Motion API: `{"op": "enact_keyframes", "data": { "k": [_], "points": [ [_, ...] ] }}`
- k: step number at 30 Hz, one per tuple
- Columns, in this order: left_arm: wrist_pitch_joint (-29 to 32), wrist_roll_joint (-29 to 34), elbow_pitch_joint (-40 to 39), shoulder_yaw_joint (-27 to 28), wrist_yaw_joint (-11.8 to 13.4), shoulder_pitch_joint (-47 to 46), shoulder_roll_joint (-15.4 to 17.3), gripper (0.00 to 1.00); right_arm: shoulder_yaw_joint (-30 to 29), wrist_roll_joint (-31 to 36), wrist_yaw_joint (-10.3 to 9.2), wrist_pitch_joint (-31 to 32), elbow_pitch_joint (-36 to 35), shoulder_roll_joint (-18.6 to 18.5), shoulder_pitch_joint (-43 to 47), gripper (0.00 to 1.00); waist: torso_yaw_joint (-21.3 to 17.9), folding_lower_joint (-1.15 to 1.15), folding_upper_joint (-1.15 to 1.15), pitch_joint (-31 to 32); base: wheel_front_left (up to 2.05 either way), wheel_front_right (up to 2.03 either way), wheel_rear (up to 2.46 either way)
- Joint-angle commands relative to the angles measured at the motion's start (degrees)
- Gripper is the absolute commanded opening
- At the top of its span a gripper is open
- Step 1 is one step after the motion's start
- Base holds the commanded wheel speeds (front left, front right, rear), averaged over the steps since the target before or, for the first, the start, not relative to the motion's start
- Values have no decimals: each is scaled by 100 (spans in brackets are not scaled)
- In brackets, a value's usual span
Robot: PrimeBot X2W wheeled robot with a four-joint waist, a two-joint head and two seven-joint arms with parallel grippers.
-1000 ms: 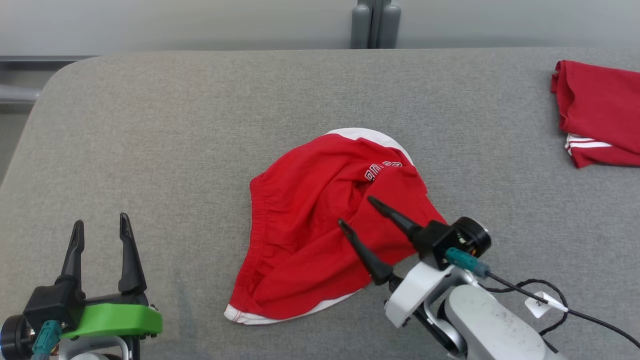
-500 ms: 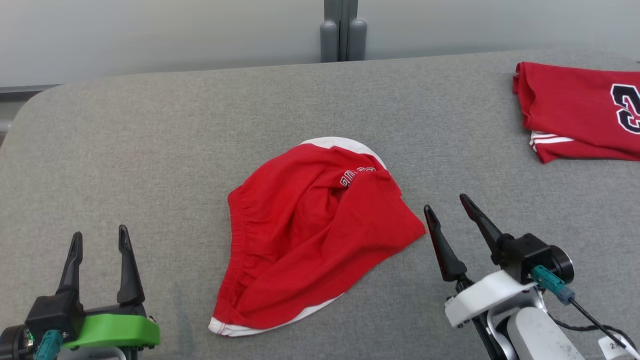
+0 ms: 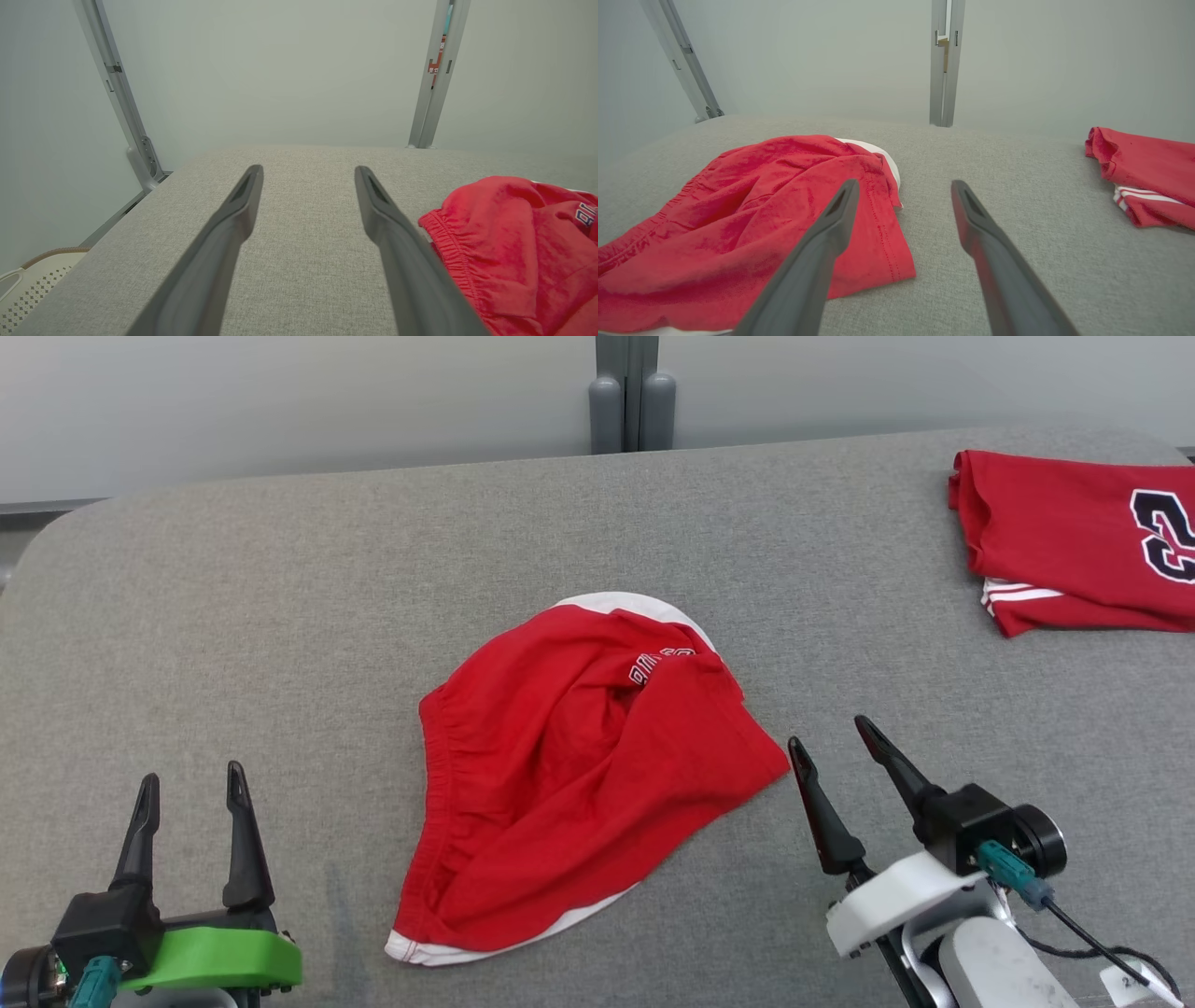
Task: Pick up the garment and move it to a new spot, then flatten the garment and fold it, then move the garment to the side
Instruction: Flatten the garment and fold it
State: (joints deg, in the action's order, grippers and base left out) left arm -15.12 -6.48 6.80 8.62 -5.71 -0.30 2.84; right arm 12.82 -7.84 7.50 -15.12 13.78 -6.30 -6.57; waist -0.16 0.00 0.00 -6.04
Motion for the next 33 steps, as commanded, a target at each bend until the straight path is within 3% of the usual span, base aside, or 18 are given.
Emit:
{"op": "enact_keyframes", "data": {
  "k": [1, 12, 28, 29, 31, 33],
  "points": [
    [2, -2, -14, 3, 12, -21, 12, 100, 100, 17, -4, 0, 115, -52, -212, 100, 21, 0, 0, -37, 0, 0, 0],
    [2, -63, 37, -123, -30, -292, 12, 100, 1020, -276, -4, 316, 1660, -304, -1788, 100, 258, 0, 0, -323, 0, 0, 0],
    [2, -178, 86, -255, 26, -540, 12, 100, 2352, -1092, 0, 425, 3523, -317, -2524, 100, 594, 0, 0, -656, 0, 0, 0],
    [2, -185, 85, -258, 28, -538, 12, 100, 2431, -1162, 0, 360, 3558, -311, -2561, 47, 593, 0, 0, -652, 0, 0, 0],
    [2, -193, 87, -257, 40, -511, 12, 100, 2560, -1259, 0, 255, 3597, -317, -2608, 0, 574, 0, 0, -629, 0, 0, 0],
    [2, -197, 95, -256, 57, -465, 12, 100, 2611, -1338, -2, 151, 3600, -353, -2659, 0, 536, 0, 0, -584, 0, 0, 0]
  ]
}}
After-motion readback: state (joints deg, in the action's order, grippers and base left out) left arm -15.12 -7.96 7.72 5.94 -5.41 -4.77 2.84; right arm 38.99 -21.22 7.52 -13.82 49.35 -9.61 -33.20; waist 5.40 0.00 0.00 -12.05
